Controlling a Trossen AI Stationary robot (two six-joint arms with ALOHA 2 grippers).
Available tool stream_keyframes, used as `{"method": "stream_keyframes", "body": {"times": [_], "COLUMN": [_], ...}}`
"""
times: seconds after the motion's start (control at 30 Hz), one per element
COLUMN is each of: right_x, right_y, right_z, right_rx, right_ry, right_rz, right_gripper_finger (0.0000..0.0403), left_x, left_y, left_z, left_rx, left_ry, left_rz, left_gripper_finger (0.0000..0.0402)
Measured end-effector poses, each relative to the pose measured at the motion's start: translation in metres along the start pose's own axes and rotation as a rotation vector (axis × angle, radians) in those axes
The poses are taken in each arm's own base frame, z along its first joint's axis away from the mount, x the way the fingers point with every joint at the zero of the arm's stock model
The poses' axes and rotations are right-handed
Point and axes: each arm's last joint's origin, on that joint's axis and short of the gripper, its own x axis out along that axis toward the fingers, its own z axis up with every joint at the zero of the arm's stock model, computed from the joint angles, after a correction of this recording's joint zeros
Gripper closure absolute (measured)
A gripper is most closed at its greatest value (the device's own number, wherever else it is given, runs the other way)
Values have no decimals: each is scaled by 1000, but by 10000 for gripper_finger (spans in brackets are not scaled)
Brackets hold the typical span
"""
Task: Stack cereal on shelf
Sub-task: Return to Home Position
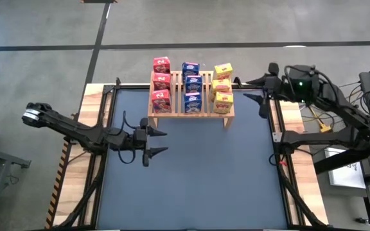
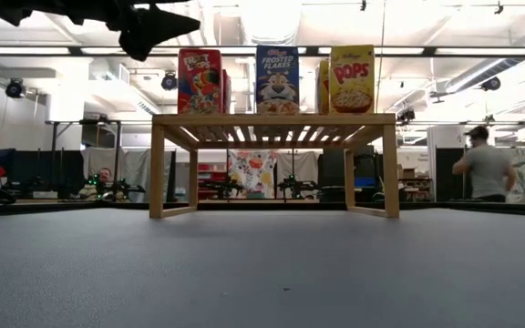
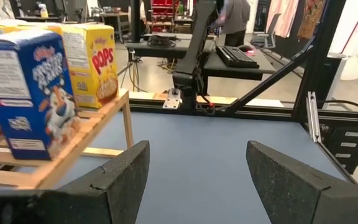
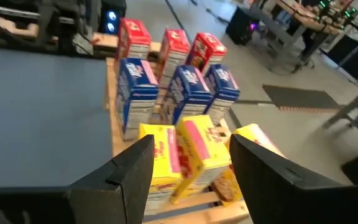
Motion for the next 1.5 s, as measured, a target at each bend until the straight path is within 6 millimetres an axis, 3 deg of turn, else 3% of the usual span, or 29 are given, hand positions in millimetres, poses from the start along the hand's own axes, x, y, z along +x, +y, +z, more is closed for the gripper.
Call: {"method": "stream_keyframes", "body": {"times": [0.23,0.4,0.57,0.9,1.5], "right_x": [-9,-23,-23,-13,37], "right_y": [15,28,40,58,82], "right_z": [-36,-67,-96,-141,-210], "right_rx": [38,43,72,151,266], "right_ry": [-173,-343,-430,-599,-563], "right_rz": [-20,-3,-3,22,60], "right_gripper_finger": [222,233,245,274,328], "left_x": [-18,-33,-46,-68,-82], "left_y": [9,18,27,46,55], "left_z": [10,14,12,-20,-77], "left_rx": [19,18,4,-52,-161], "left_ry": [3,19,-13,-137,-242], "left_rz": [12,40,64,111,119], "left_gripper_finger": [157,189,249,390,401]}}
